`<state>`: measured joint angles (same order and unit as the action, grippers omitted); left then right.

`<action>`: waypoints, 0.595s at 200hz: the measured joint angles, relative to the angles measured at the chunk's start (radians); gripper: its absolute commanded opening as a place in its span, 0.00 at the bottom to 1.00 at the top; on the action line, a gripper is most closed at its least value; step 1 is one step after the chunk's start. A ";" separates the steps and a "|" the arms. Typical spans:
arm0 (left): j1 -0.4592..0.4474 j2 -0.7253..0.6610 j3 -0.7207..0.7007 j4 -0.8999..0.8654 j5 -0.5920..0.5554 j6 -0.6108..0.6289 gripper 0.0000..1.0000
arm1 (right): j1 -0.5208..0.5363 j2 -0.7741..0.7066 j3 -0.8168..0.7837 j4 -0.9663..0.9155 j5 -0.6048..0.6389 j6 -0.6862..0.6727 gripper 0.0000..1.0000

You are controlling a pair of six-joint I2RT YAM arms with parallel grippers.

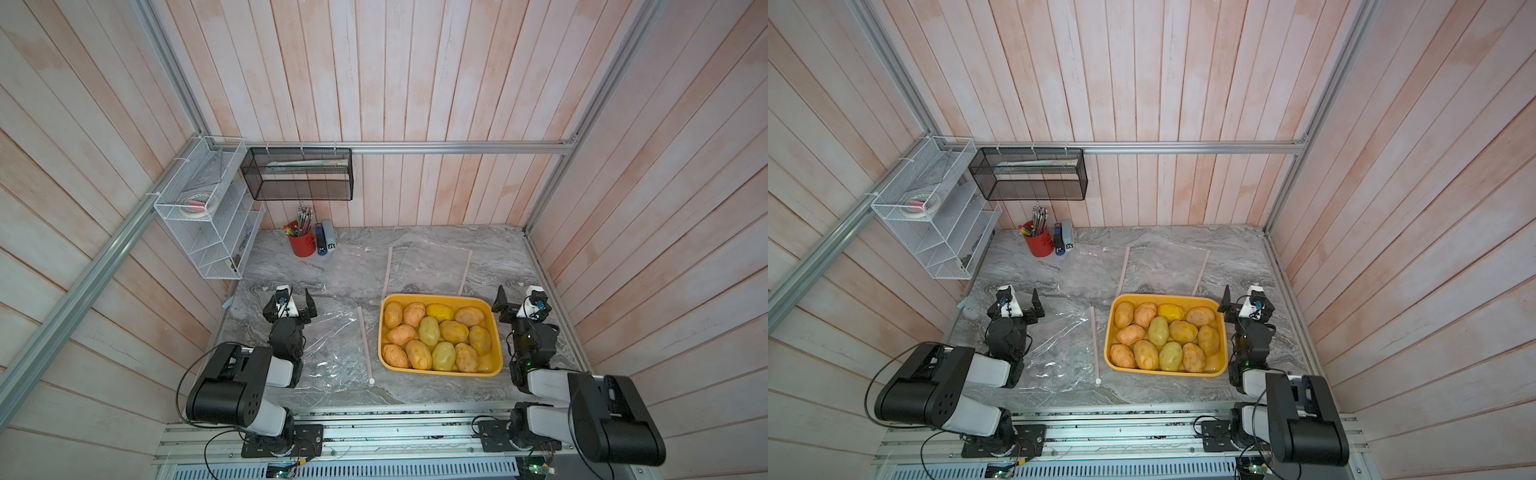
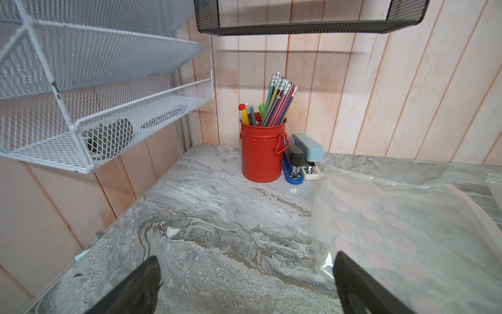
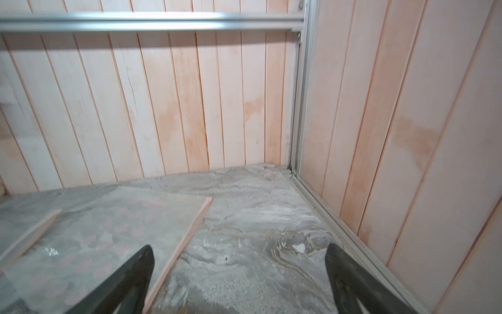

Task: Put the potatoes into a zipper bag and zip it
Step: Pick up the zipper food storage bag at the center of the board.

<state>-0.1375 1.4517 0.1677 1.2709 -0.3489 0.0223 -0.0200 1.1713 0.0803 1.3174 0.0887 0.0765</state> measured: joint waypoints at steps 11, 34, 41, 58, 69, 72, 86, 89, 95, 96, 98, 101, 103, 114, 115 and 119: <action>-0.042 -0.083 -0.007 -0.009 -0.044 0.018 1.00 | 0.005 -0.109 -0.029 -0.009 -0.004 0.045 0.98; -0.088 -0.330 -0.014 -0.101 -0.079 -0.041 1.00 | 0.005 -0.316 -0.039 -0.132 -0.008 0.189 0.98; -0.087 -0.421 -0.009 -0.174 -0.077 -0.089 1.00 | 0.005 -0.375 -0.012 -0.227 -0.013 0.242 0.98; -0.063 -0.639 0.055 -0.430 0.000 -0.209 1.00 | 0.005 -0.464 0.116 -0.491 -0.068 0.324 0.98; -0.045 -0.721 0.120 -0.574 0.095 -0.248 1.00 | 0.005 -0.492 0.208 -0.628 -0.118 0.344 0.98; -0.042 -0.738 0.137 -0.610 0.115 -0.255 1.00 | 0.005 -0.500 0.229 -0.659 -0.134 0.348 0.98; -0.036 -0.805 0.187 -0.733 0.188 -0.309 1.00 | 0.005 -0.544 0.288 -0.764 -0.180 0.381 0.98; -0.033 -0.818 0.188 -0.752 0.196 -0.323 1.00 | 0.005 -0.557 0.293 -0.785 -0.191 0.393 0.98; -0.023 -0.846 0.184 -0.792 0.217 -0.351 1.00 | 0.005 -0.581 0.293 -0.814 -0.205 0.410 0.98; -0.022 -0.850 0.183 -0.797 0.219 -0.355 1.00 | 0.005 -0.584 0.293 -0.818 -0.208 0.412 0.98; -0.017 -0.860 0.179 -0.809 0.227 -0.366 1.00 | 0.005 -0.594 0.292 -0.831 -0.214 0.419 0.98; -0.008 -0.871 0.174 -0.827 0.237 -0.380 1.00 | 0.005 -0.605 0.291 -0.848 -0.224 0.427 0.98; -0.003 -0.877 0.171 -0.837 0.240 -0.390 1.00 | 0.005 -0.612 0.291 -0.860 -0.232 0.432 0.98; 0.034 -0.910 0.155 -0.917 0.268 -0.457 1.00 | 0.005 -0.631 0.291 -0.913 -0.274 0.452 0.98; 0.038 -0.913 0.154 -0.929 0.270 -0.464 1.00 | 0.005 -0.632 0.291 -0.920 -0.280 0.455 0.98; 0.051 -0.917 0.154 -0.967 0.278 -0.489 1.00 | 0.005 -0.633 0.291 -0.938 -0.300 0.460 0.98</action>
<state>-0.0864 0.5346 0.3222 0.3038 -0.0711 -0.4664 -0.0154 0.5381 0.3717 0.3794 -0.2111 0.5369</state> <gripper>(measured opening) 0.998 0.981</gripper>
